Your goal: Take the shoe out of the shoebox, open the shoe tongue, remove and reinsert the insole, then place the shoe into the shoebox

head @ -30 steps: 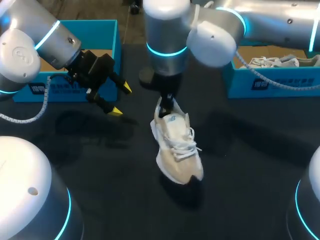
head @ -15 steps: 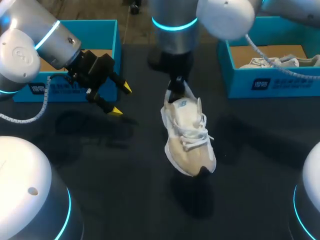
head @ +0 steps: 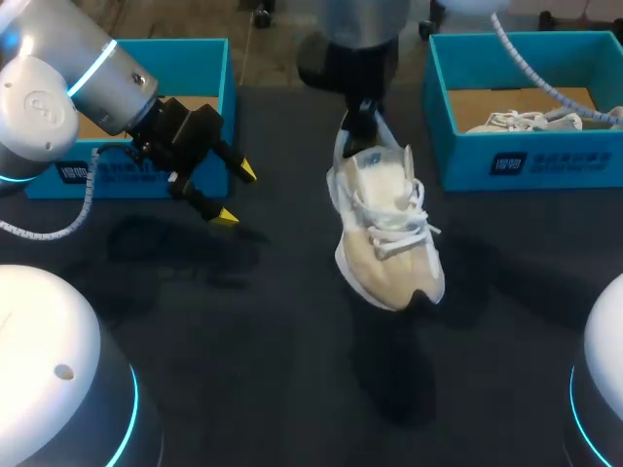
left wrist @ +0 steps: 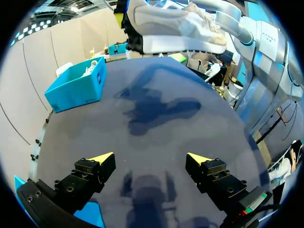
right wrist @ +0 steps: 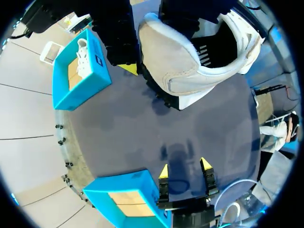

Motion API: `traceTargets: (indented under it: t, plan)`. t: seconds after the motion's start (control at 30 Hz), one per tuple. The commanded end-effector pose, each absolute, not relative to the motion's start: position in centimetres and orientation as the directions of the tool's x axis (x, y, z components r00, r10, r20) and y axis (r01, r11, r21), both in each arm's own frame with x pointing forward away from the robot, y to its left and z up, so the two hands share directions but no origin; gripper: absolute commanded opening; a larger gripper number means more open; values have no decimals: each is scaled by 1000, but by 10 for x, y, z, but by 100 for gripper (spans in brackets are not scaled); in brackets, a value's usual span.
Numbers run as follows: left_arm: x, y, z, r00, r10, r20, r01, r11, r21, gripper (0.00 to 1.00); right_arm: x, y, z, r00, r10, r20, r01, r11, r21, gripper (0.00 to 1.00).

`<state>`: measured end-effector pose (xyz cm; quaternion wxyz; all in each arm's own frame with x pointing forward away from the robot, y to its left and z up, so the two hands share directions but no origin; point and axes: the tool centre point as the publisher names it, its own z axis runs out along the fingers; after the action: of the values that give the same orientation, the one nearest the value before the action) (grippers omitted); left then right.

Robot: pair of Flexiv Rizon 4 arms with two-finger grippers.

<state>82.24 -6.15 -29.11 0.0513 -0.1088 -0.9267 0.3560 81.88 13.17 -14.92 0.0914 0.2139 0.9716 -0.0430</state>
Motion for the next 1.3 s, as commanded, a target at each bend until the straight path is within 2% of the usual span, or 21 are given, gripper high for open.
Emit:
traceTargets:
  t: [0.03, 0.07, 1.03, 1.3]
  plan:
    - [822, -61, -291, -971, 238, 17, 166, 724, -669, 100, 822, 130, -129, -870, 441, -220, 460, 887, -41, 0]
    - [822, -61, -291, -971, 238, 17, 166, 724, -669, 100, 822, 130, -126, -855, 467, -226, 482, 876, -13, 0]
    - [822, -61, -291, -971, 238, 17, 166, 724, -669, 100, 822, 130, -126, -855, 467, -226, 482, 876, -13, 0]
    - [822, -61, -291, -971, 238, 17, 166, 724, -669, 100, 839, 89, -132, -851, 472, -229, 490, 871, -25, 0]
